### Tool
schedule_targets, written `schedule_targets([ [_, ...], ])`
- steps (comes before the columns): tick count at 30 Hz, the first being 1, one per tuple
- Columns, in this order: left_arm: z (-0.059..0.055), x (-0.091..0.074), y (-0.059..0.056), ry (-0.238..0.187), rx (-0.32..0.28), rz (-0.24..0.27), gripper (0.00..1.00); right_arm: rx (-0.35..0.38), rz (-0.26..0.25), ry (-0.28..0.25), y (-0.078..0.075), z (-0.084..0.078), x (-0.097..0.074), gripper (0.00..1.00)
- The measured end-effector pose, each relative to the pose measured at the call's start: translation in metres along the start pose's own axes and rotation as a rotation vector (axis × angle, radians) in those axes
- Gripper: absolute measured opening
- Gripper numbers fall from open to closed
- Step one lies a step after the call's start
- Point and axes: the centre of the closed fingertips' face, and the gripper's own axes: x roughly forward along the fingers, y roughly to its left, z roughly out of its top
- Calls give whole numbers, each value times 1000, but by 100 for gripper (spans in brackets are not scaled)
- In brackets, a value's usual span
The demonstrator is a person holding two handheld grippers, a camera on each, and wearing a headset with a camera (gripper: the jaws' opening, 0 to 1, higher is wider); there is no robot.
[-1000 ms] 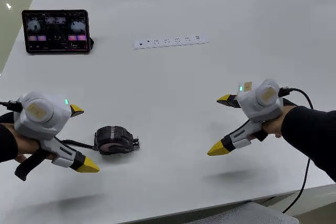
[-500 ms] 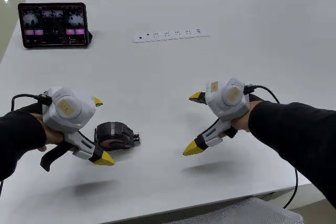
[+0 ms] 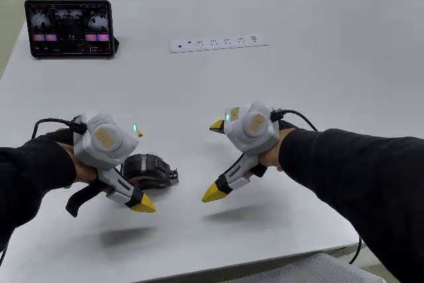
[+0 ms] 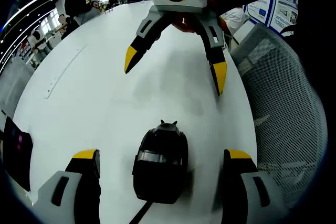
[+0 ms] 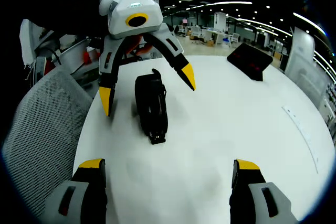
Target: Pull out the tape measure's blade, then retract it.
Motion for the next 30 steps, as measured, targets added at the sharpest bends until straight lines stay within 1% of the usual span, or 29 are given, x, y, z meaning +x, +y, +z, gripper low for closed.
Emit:
schedule_targets([
  [4, 2, -1, -1, -10, 14, -8, 85, -4, 18, -3, 4, 5, 8, 99],
  [6, 0, -1, -1, 2, 8, -16, 76, -5, 22, -6, 5, 7, 12, 99],
  [8, -1, -1, 0, 9, 14, -18, 66, -8, 26, -6, 6, 8, 15, 99],
  [10, -3, 0, 0, 19, 23, -18, 61, -2, 31, -5, 7, 8, 18, 99],
  [12, -5, 1, -1, 32, 33, -27, 51, 5, 33, -3, 7, 7, 21, 99],
  [13, -6, 1, 0, 39, 39, -18, 46, 7, 34, -3, 7, 7, 22, 99],
  [14, -5, 1, 1, 40, 49, -10, 37, 6, 37, -2, 9, 8, 23, 99],
  [15, -5, 0, 4, 41, 57, 5, 35, 5, 39, 1, 9, 8, 24, 99],
  [16, -6, 1, 3, 43, 60, -8, 34, 3, 40, 2, 9, 7, 25, 99],
  [18, -6, 1, 3, 48, 84, -10, 33, 0, 42, 3, 10, 8, 26, 99],
  [20, -6, 1, 3, 52, 73, -12, 33, -4, 42, 3, 10, 10, 27, 99],
  [21, -6, 1, 3, 56, 68, -10, 33, -11, 41, 6, 9, 10, 27, 96],
  [22, -6, 1, 2, 57, 71, -7, 33, -17, 41, 18, 9, 9, 28, 89],
  [23, -6, 1, 2, 57, 79, -4, 32, -24, 38, 28, 8, 7, 29, 85],
  [25, -7, 2, 2, 52, 82, -1, 32, -25, 34, 26, 7, 8, 30, 86],
  [27, -7, 2, 3, 42, 84, 1, 32, -36, 35, 33, 7, 7, 31, 80],
  [30, -7, 2, 3, 43, 85, 6, 32, -51, 35, 37, 8, 8, 33, 71],
])
